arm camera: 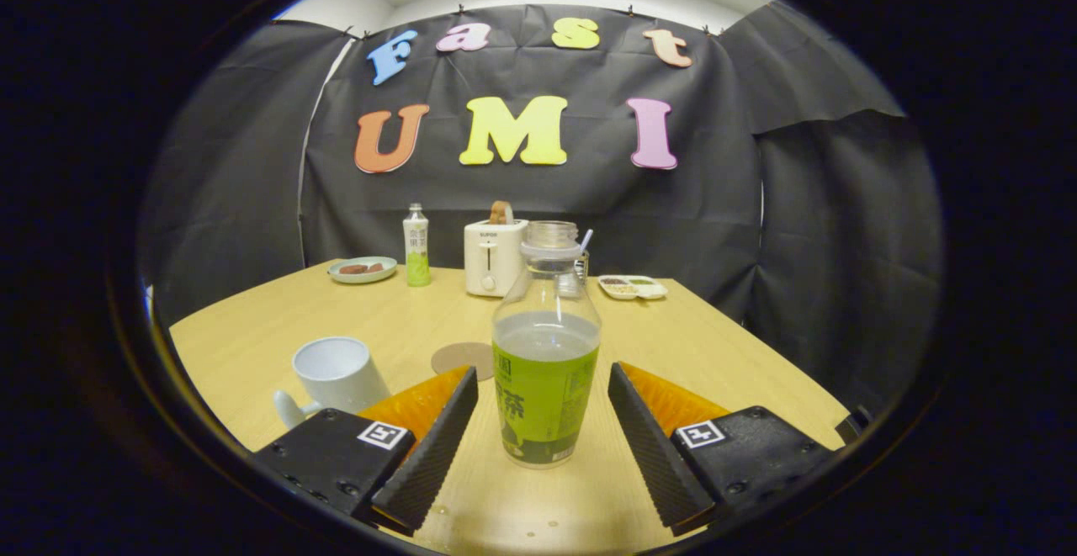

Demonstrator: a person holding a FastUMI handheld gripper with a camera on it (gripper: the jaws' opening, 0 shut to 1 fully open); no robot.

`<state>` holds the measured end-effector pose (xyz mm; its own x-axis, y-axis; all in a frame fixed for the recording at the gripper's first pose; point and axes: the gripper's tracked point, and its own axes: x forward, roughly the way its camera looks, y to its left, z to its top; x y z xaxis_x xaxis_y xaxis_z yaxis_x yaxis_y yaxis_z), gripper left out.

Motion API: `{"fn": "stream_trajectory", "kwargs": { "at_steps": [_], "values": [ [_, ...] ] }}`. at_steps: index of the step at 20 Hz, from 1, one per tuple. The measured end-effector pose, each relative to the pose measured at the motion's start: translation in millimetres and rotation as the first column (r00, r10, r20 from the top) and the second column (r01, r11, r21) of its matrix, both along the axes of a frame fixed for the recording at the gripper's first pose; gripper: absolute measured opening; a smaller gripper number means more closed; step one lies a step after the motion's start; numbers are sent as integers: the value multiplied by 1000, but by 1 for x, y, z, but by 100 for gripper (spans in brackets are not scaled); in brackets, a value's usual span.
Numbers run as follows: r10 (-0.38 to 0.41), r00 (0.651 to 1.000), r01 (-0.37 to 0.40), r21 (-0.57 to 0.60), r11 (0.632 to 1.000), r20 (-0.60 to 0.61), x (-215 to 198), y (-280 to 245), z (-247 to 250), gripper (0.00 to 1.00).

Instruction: Take the bottle from table, then pour the juice into the cup, finally place the bottle on the coaster

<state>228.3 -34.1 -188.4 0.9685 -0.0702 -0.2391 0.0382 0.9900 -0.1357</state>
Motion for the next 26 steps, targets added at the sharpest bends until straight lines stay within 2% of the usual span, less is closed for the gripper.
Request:
{"fn": "stream_trajectory", "kwargs": {
  "at_steps": [8,11,17,21,23,26],
  "values": [
    [-9,1000,9,-18,1000,3,30,0,2,100],
    [-15,1000,15,5,1000,-14,24,-2,2,82],
    [-66,998,68,-115,991,23,-5,-8,26,80],
    [-104,992,121,-282,952,74,-27,-9,47,80],
    [-112,992,127,-356,926,62,-32,-6,47,80],
    [-150,988,153,-488,859,44,-35,-12,52,80]
  ]
}}
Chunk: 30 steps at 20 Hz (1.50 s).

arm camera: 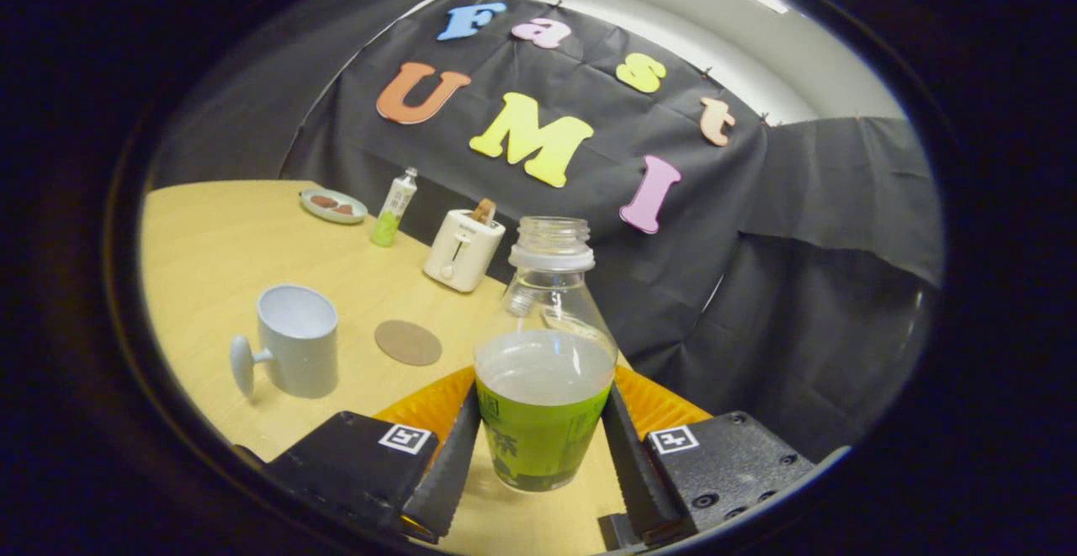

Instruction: Take the bottle from table, then pour the juice into the cup, finally place the bottle on the coaster

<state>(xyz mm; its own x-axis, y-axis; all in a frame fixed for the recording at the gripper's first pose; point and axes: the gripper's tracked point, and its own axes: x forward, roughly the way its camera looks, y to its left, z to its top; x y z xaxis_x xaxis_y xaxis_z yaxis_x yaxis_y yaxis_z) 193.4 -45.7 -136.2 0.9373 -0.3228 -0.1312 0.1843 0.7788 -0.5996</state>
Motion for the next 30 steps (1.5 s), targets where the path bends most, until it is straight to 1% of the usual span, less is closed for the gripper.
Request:
{"fn": "stream_trajectory", "kwargs": {
  "at_steps": [2,4,6,9,11,15,18,23,27,30],
  "values": [
    [-39,999,39,-116,992,3,-2,-6,10,80],
    [-54,999,54,-213,975,8,-6,-8,20,80],
    [-63,998,60,-266,962,-4,-12,-7,25,80],
    [-59,997,42,-303,952,-48,-12,-1,23,80],
    [-63,996,36,-342,939,-67,-14,5,25,80],
    [-53,995,8,-471,882,-83,-10,20,33,80],
    [-54,996,2,-559,829,-77,-6,23,39,80],
    [-61,996,1,-674,739,-66,7,30,43,80],
    [-65,991,-40,-709,704,-120,17,33,32,79],
    [-55,989,-69,-745,664,-141,23,39,30,80]
  ]
}}
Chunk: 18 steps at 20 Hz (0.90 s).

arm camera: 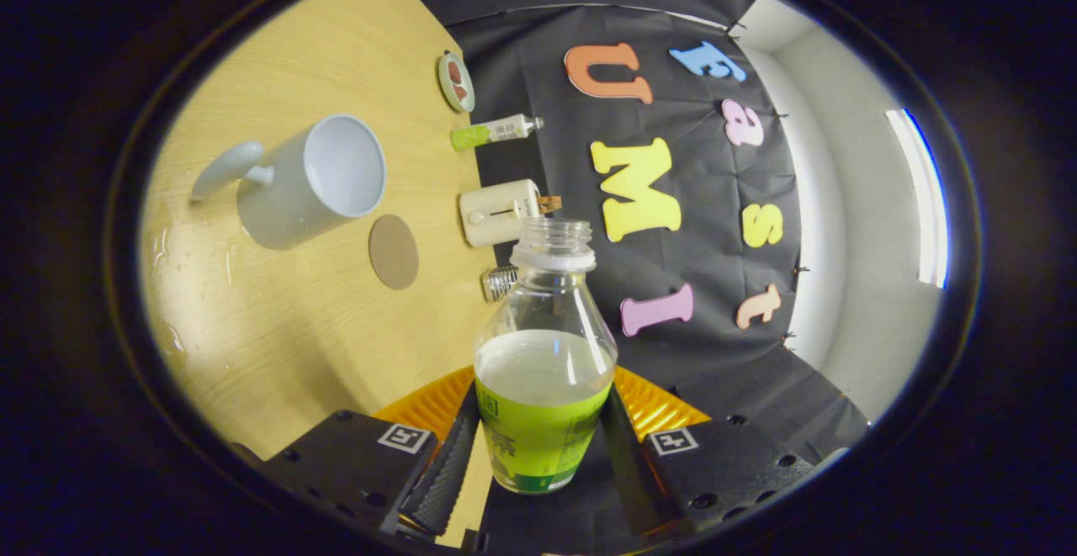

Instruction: Take the bottle from table, then pour the juice into the cup, finally place the bottle on the coaster

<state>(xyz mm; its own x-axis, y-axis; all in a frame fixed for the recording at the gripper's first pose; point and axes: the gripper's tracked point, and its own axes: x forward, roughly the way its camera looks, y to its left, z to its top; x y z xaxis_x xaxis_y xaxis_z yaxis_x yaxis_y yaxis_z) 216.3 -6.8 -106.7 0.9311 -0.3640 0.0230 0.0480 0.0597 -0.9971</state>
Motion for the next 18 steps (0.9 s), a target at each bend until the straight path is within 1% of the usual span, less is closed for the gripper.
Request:
{"fn": "stream_trajectory", "kwargs": {
  "at_steps": [5,10,13,18],
  "values": [
    [9,999,-13,-106,994,-40,9,13,0,80],
    [17,998,-30,-241,970,-59,15,32,10,80],
    [2,996,-25,-258,966,-91,17,33,7,80],
    [-32,996,5,-328,945,-80,21,28,15,79]
  ]
}}
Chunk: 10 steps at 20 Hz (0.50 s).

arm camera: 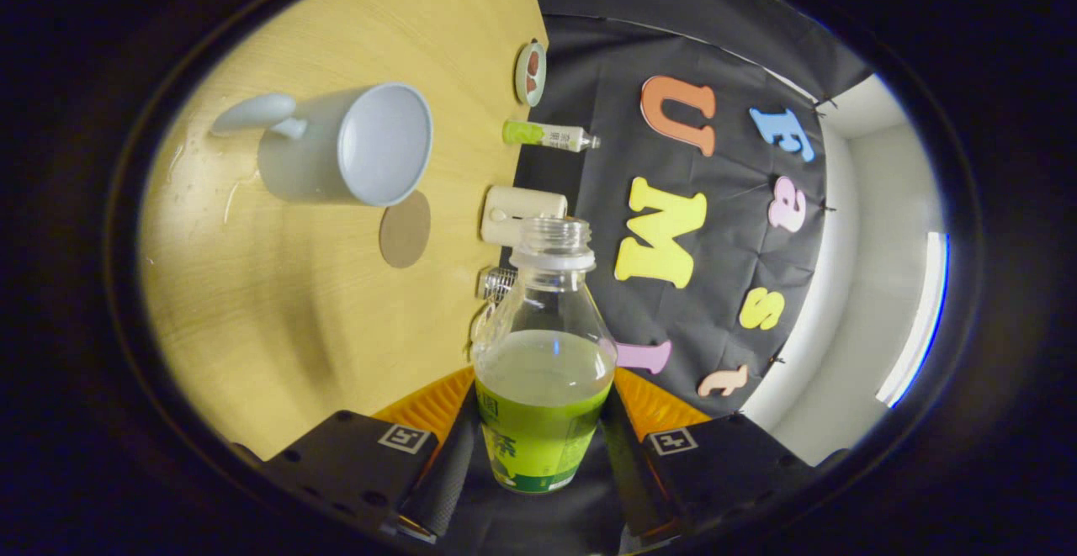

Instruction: Take the bottle from table, then pour the juice into the cup, finally place the bottle on the coaster

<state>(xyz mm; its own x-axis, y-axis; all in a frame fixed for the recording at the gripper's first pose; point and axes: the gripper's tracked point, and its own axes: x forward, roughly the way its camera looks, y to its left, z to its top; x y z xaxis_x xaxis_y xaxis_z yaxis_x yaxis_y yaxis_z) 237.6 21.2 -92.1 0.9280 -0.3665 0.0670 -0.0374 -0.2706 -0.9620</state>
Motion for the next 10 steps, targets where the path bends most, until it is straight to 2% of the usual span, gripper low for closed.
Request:
{"fn": "stream_trajectory", "kwargs": {
  "at_steps": [6,10],
  "values": [
    [-10,1000,12,-88,996,26,5,2,9,80],
    [11,999,-4,-140,990,44,7,14,18,79]
  ]
}}
